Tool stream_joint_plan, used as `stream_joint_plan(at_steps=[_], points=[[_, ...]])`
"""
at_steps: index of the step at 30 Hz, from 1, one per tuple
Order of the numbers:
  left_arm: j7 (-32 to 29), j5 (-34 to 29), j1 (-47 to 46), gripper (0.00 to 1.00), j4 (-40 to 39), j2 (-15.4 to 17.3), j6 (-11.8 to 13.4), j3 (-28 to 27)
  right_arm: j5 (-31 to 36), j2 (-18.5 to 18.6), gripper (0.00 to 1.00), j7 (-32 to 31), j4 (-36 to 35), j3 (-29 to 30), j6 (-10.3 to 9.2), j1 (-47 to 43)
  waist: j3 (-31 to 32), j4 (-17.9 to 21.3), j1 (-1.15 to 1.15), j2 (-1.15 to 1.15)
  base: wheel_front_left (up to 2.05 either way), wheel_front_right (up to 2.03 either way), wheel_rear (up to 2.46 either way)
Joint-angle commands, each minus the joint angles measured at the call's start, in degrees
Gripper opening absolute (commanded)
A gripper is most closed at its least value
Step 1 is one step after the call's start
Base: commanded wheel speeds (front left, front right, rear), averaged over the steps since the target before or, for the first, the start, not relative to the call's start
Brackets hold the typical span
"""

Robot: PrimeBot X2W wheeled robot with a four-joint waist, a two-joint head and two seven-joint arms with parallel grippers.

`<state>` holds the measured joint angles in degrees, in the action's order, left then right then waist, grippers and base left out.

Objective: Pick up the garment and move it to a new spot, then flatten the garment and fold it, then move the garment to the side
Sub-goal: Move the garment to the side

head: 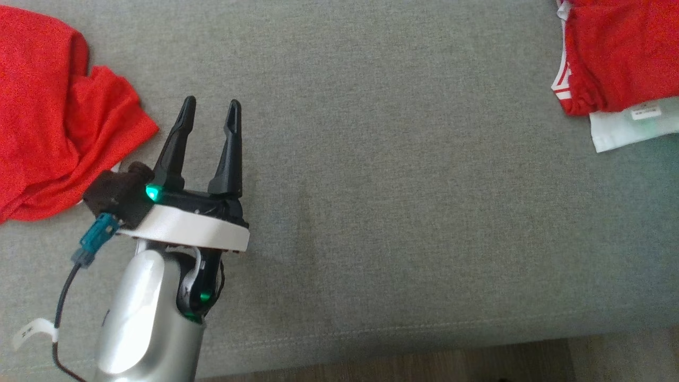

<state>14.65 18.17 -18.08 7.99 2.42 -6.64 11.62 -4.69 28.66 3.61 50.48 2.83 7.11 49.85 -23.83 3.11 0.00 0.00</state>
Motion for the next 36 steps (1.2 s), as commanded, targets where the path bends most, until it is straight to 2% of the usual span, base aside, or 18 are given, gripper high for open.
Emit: stream_joint_plan(at_steps=[1, 8, 14, 20, 25, 36], points=[[0.3, -0.1, -1.2, 1.00, -1.4, 0.5, -0.3, -2.0, 0.8, 0.3, 1.00, 0.7, -1.5, 0.0, 0.37, 0.7, 0.4, -0.1, 0.00, 0.00, 0.00, 0.00, 0.00], [0.3, 0.7, -0.6, 1.00, -0.8, 0.5, -0.3, -2.7, 1.6, -2.1, 1.00, 2.1, -4.0, -0.4, 0.37, 1.2, 3.0, -0.6, 0.00, 0.00, 0.00, 0.00, 0.00], [0.3, 2.3, 1.0, 1.00, -0.9, 0.5, 0.6, -2.7, -0.6, -8.3, 1.00, 4.1, -11.2, -4.8, 0.37, -2.6, 8.5, -2.4, 0.00, 0.00, 0.00, 0.00, 0.00], [0.3, 3.2, 2.9, 1.00, -1.0, 0.5, 1.6, -3.1, -3.9, -13.3, 1.00, 5.5, -20.2, -8.4, 0.37, -9.6, 12.1, -4.0, 0.00, 0.00, 0.00, 0.00, 0.00], [0.3, 3.0, 5.3, 1.00, -0.6, 0.5, 1.8, -2.6, -4.8, -17.1, 1.00, 7.0, -26.3, -9.1, 0.37, -17.6, 14.7, -5.2, 0.00, 0.00, 0.00, 0.00, 0.00], [0.3, 1.6, 10.5, 1.00, -1.0, 0.5, 2.9, -2.4, -2.5, -24.1, 1.00, 9.7, -33.4, -6.1, 0.37, -32.8, 18.3, -5.9, 0.00, 0.00, 0.00, 0.00, 0.00]])
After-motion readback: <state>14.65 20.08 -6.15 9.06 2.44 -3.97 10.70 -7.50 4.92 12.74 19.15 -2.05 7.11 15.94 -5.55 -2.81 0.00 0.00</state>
